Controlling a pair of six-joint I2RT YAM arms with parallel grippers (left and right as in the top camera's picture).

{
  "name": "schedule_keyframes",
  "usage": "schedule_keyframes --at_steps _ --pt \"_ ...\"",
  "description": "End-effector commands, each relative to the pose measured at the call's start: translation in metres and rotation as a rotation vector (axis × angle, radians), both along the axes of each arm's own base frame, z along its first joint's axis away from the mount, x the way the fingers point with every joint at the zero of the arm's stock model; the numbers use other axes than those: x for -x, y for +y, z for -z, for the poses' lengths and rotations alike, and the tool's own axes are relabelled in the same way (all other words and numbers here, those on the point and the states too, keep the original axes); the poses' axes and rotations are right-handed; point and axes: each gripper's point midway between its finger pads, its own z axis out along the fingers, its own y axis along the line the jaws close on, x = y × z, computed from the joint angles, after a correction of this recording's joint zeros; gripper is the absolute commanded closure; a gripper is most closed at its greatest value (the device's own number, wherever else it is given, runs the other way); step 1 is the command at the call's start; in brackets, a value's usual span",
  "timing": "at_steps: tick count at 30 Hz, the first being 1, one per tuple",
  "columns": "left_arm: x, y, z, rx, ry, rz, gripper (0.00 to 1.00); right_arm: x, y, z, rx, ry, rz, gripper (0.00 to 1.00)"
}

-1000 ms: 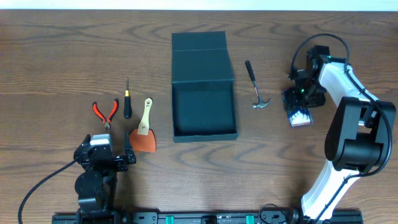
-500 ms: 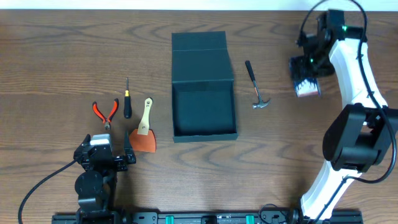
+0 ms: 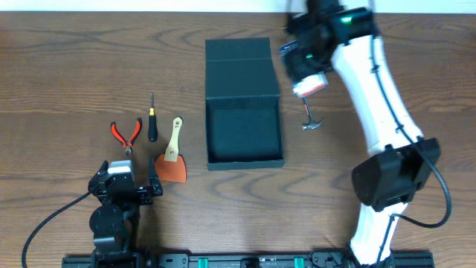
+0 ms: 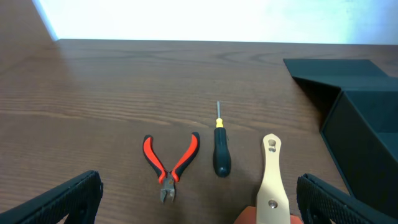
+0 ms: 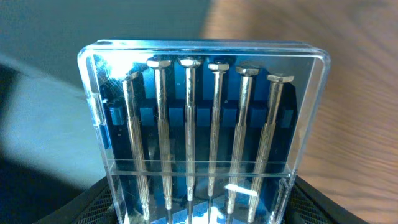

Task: Pack container
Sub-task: 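Carry the screwdriver case with the right gripper into the black box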

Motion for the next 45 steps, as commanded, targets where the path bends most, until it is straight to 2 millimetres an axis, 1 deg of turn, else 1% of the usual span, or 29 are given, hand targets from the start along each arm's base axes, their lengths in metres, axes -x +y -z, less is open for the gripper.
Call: schedule_keyframes --at_steps 1,3,7,11,14,19,23,25,27,31,34,40,45 --pt "0.000 -0.002 0.012 0.005 0.025 0.012 0.02 0.016 0.039 -0.007 -0.032 0.007 -0.010 0.84" --pt "0.000 -0.002 0.012 0.005 0.025 0.012 0.02 0.027 0.059 -0.006 -0.038 0.014 -0.034 0.83" --pt "0.000 -0.002 0.012 0.005 0.025 0.012 0.02 0.048 0.090 -0.005 -0.051 0.039 -0.046 0.84" --pt "0.000 -0.002 0.012 0.005 0.025 0.012 0.02 0.063 0.110 -0.004 -0.056 0.053 -0.063 0.87" --pt "0.000 -0.002 0.012 0.005 0.025 0.012 0.02 0.073 0.118 -0.001 -0.059 0.077 -0.039 0.87" --pt "0.000 -0.002 0.012 0.005 0.025 0.012 0.02 0.088 0.121 0.011 -0.048 0.134 0.024 0.90" --pt "0.000 -0.002 0.012 0.005 0.025 0.012 0.02 0.098 0.119 0.029 -0.026 0.179 0.058 0.90" --pt "0.000 -0.002 0.012 0.005 0.025 0.012 0.02 0.102 0.118 0.041 -0.013 0.202 0.073 0.89" --pt "0.000 -0.002 0.012 0.006 0.025 0.012 0.02 0.107 0.116 0.058 0.001 0.224 0.088 0.88" --pt "0.000 -0.002 0.012 0.006 0.025 0.012 0.02 0.117 0.112 0.090 0.016 0.274 0.117 0.88" --pt "0.000 -0.002 0.012 0.005 0.025 0.012 0.02 0.123 0.110 0.109 0.018 0.295 0.123 0.87" --pt "0.000 -0.002 0.012 0.005 0.025 0.012 0.02 0.130 0.106 0.132 0.025 0.316 0.140 0.86" --pt "0.000 -0.002 0.012 0.006 0.025 0.012 0.02 0.129 0.107 0.143 0.016 0.307 0.139 0.81"
